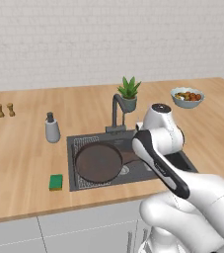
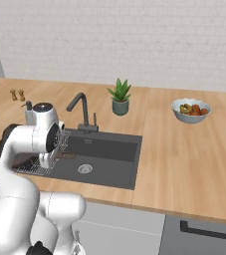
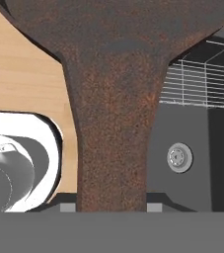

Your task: Pick the pan and sponge and place them into the sink. Then turn on the water.

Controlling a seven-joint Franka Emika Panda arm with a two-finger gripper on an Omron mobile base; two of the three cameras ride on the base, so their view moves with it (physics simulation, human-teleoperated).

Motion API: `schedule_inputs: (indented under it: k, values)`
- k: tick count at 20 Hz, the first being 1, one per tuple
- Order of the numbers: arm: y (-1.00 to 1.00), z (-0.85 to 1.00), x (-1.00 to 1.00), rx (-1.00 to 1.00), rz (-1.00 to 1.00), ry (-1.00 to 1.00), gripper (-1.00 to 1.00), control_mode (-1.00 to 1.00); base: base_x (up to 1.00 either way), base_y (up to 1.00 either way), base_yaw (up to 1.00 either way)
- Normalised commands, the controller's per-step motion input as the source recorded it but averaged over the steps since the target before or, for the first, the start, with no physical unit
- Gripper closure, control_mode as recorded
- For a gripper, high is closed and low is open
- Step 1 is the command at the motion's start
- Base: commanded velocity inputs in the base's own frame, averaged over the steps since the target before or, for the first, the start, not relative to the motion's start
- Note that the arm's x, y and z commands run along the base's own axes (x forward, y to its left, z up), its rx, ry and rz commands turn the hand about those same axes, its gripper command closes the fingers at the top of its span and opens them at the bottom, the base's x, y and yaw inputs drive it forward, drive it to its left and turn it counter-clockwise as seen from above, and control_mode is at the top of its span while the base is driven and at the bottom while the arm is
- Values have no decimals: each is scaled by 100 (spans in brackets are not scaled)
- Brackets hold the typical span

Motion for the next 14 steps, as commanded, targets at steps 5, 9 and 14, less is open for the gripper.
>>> schedule_inputs:
  k: [5,9,14]
  values:
    - [-61,2,7,5,0,0,100,-100,0,0,0]
    - [-59,1,0,7,-2,0,100,-100,0,0,0]
    - [-50,6,12,2,-1,0,100,-100,0,0,0]
